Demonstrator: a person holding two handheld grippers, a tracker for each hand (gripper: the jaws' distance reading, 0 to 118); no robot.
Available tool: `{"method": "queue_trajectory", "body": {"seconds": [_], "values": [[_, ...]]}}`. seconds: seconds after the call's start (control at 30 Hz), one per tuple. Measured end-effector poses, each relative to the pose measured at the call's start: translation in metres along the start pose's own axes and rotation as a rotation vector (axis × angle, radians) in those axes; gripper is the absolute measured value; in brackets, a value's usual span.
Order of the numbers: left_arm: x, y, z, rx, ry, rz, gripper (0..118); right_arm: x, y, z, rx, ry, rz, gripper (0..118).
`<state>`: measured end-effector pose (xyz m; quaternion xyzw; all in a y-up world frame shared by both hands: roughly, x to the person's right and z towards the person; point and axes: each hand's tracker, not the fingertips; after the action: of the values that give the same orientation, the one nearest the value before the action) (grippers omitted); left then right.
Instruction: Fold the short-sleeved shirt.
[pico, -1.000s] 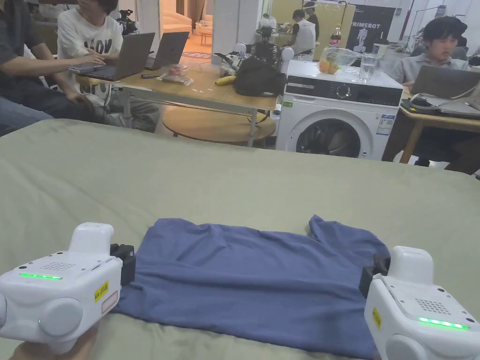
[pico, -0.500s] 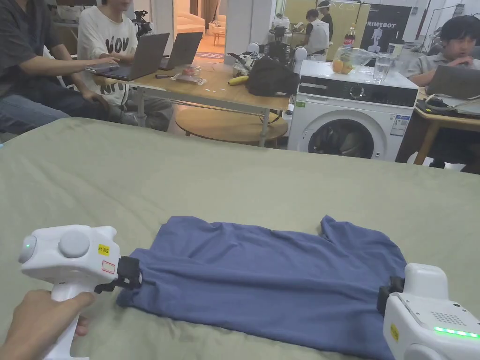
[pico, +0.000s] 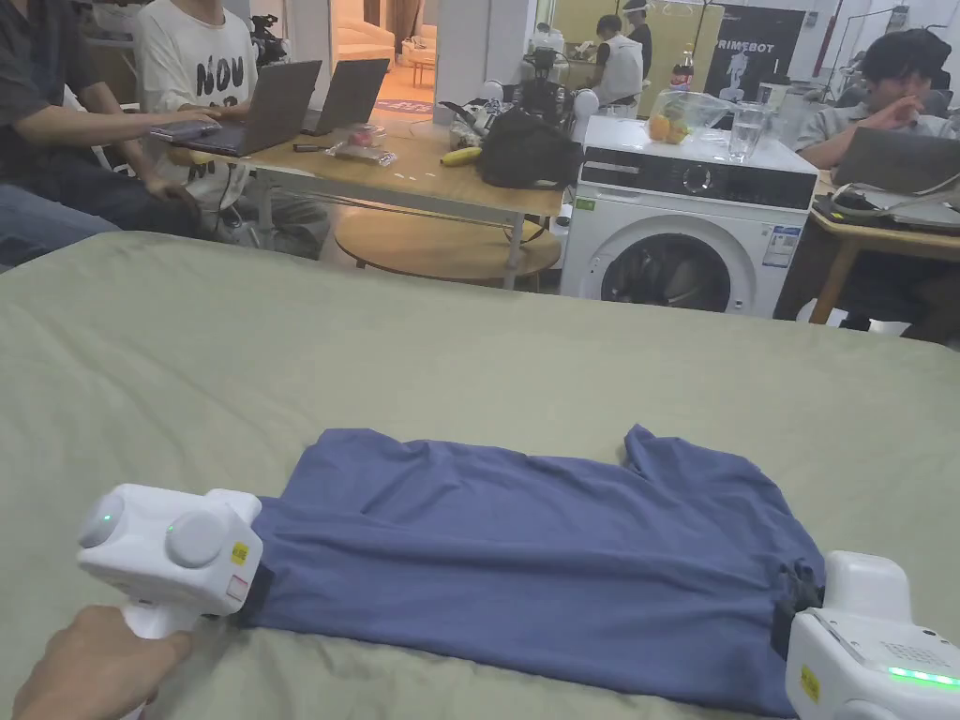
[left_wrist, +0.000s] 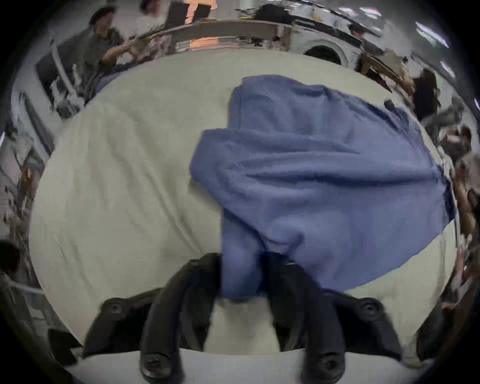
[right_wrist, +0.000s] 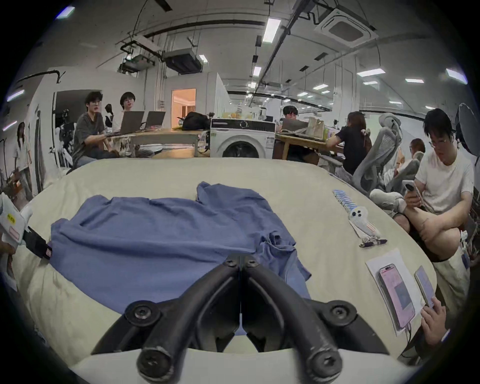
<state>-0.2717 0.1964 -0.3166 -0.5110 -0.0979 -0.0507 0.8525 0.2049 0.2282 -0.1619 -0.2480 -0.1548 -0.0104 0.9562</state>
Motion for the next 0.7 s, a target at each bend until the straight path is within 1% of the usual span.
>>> {"method": "queue_trajectory", "body": {"seconds": [0.03,0.07,0.13,0.2,0.23,0.27,0.3,0.33,0.37,0.43,0.5,0.53,0.57,0.6,0.63,0.67,0.7], "values": [[-0.004,-0.003,0.005,0.022,-0.015,0.011,1,0.004,0.001,-0.001,-0.01,-0.004,0.002,0],[-0.006,-0.005,0.01,0.049,-0.027,0.044,1,0.01,0.002,-0.001,-0.022,-0.008,0.003,0],[-0.012,-0.013,0.022,0.082,-0.059,0.063,0,0.023,0.006,-0.005,-0.062,-0.002,0.007,0],[-0.017,-0.019,0.029,0.108,-0.064,0.084,0,0.034,0.009,-0.011,-0.135,0.005,0.018,0],[-0.02,-0.022,0.03,0.114,-0.085,0.103,0,0.04,0.009,-0.016,-0.169,0.012,0.011,0],[-0.022,-0.025,0.031,0.124,-0.094,0.115,0,0.045,0.008,-0.022,-0.211,0.013,0.006,7],[-0.024,-0.027,0.03,0.126,-0.093,0.12,0,0.049,0.005,-0.029,-0.26,0.013,0.011,23],[-0.023,-0.03,0.03,0.127,-0.101,0.124,0,0.053,0.002,-0.037,-0.288,0.007,0.019,49],[-0.022,-0.033,0.029,0.128,-0.105,0.129,0,0.055,-0.003,-0.045,-0.32,0.001,0.035,58],[-0.022,-0.036,0.025,0.125,-0.109,0.146,0,0.057,-0.016,-0.061,-0.405,0.022,0.043,59],[-0.018,-0.038,0.022,0.122,-0.106,0.141,0,0.058,-0.031,-0.074,-0.491,0.061,0.026,59],[-0.018,-0.038,0.021,0.123,-0.101,0.134,0,0.057,-0.037,-0.076,-0.486,0.08,0.02,59],[-0.018,-0.038,0.02,0.119,-0.102,0.133,0,0.056,-0.039,-0.071,-0.43,0.065,0.03,59],[-0.018,-0.039,0.021,0.12,-0.101,0.134,0,0.054,-0.038,-0.065,-0.384,0.051,0.061,59],[-0.016,-0.04,0.022,0.125,-0.101,0.136,0,0.054,-0.036,-0.063,-0.396,0.085,0.058,55],[-0.016,-0.04,0.024,0.13,-0.103,0.138,0,0.053,-0.035,-0.062,-0.392,0.153,0.034,49],[-0.016,-0.041,0.027,0.135,-0.101,0.138,0,0.049,-0.034,-0.058,-0.39,0.087,0.06,48]]}}
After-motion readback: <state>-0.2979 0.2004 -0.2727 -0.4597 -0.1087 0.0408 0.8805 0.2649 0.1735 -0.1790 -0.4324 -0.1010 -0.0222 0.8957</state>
